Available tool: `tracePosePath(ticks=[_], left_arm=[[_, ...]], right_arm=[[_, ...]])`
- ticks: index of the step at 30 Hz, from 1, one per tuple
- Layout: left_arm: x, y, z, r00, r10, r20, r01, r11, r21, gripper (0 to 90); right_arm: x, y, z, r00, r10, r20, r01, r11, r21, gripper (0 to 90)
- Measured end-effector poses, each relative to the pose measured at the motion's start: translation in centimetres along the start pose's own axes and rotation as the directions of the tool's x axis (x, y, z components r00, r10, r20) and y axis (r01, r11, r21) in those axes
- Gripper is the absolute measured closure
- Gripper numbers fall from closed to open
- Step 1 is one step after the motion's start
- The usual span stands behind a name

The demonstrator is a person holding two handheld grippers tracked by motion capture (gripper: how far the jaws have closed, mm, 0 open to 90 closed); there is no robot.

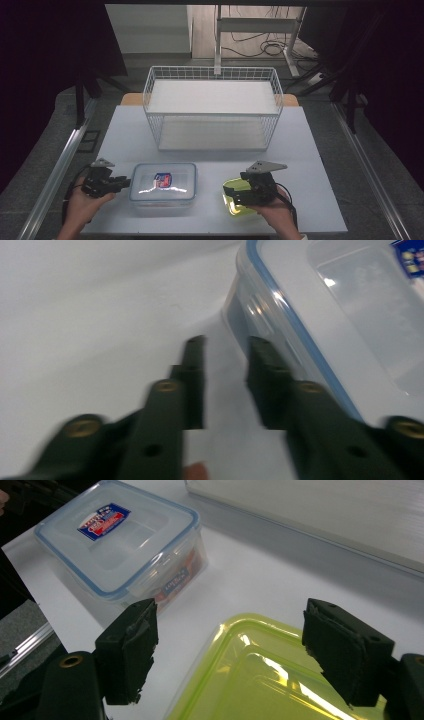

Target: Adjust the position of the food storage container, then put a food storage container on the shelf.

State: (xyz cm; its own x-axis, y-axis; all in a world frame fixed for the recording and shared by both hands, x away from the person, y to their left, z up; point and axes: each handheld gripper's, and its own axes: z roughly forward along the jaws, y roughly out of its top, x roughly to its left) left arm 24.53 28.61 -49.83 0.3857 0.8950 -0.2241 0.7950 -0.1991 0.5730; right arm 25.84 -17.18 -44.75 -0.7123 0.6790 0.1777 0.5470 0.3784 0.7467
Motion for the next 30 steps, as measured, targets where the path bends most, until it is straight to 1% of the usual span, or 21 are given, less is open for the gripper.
tracePosePath(ticks=[2, 4, 5, 8, 10, 13, 16, 19, 21, 23, 25, 29, 30], left_arm=[[0.4, -0.1, -1.2, 0.9991, -0.037, 0.021, 0.038, 0.9982, -0.047, 52.9], [0.6, -0.1, -2.2, 0.9956, -0.066, 0.067, 0.072, 0.9932, -0.091, 38.4], [0.6, -0.1, -2.6, 0.9944, -0.073, 0.077, 0.080, 0.9915, -0.102, 30.8], [0.3, 0.1, -3.6, 0.9920, -0.069, 0.106, 0.083, 0.9870, -0.138, 22.0], [0.0, 0.2, -4.0, 0.9887, -0.066, 0.135, 0.086, 0.9847, -0.151, 19.2], [-0.3, 0.3, -3.7, 0.9808, -0.067, 0.183, 0.093, 0.9861, -0.138, 16.0], [-0.5, 0.4, -3.6, 0.9777, -0.069, 0.198, 0.097, 0.9862, -0.134, 14.4], [-0.6, 0.6, -3.5, 0.9754, -0.064, 0.211, 0.095, 0.9854, -0.141, 13.6], [-0.7, 0.7, -3.5, 0.9747, -0.059, 0.216, 0.092, 0.9853, -0.144, 13.5], [-0.6, 0.7, -3.4, 0.9728, -0.061, 0.223, 0.095, 0.9849, -0.145, 13.6], [-0.6, 0.6, -3.1, 0.9707, -0.068, 0.230, 0.101, 0.9855, -0.136, 13.6], [-0.4, 0.8, -2.5, 0.9649, -0.080, 0.250, 0.113, 0.9861, -0.122, 13.8], [-0.3, 0.8, -2.3, 0.9624, -0.084, 0.259, 0.117, 0.9866, -0.114, 13.9]], right_arm=[[0.3, 0.1, 0.0, 0.9999, 0.009, -0.013, -0.009, 1.000, -0.011, 21.4], [0.6, 0.4, 0.1, 0.9991, 0.028, -0.030, -0.029, 0.999, -0.016, 19.0], [0.9, 0.6, 0.2, 0.9986, 0.037, -0.037, -0.038, 0.999, -0.020, 18.0], [1.8, 1.0, 0.4, 0.9983, 0.031, -0.050, -0.032, 0.999, -0.016, 17.0], [2.4, 1.3, 0.7, 0.9975, 0.036, -0.060, -0.037, 0.999, -0.018, 15.7], [3.2, 1.8, 1.3, 0.9963, 0.051, -0.069, -0.052, 0.999, -0.013, 15.0], [4.0, 2.5, 2.2, 0.9924, 0.099, -0.073, -0.100, 0.995, -0.010, 14.3], [4.9, 3.1, 3.3, 0.9881, 0.130, -0.082, -0.131, 0.991, -0.013, 14.3], [5.7, 3.6, 4.2, 0.9871, 0.132, -0.090, -0.133, 0.991, -0.007, 14.4], [6.4, 4.1, 5.3, 0.9882, 0.122, -0.093, -0.121, 0.993, 0.012, 14.9], [6.8, 4.6, 6.3, 0.9885, 0.117, -0.095, -0.115, 0.993, 0.033, 16.1], [6.6, 5.2, 7.8, 0.9866, 0.136, -0.090, -0.130, 0.989, 0.069, 16.8], [6.4, 5.2, 8.0, 0.9858, 0.142, -0.090, -0.136, 0.988, 0.077, 16.8]])
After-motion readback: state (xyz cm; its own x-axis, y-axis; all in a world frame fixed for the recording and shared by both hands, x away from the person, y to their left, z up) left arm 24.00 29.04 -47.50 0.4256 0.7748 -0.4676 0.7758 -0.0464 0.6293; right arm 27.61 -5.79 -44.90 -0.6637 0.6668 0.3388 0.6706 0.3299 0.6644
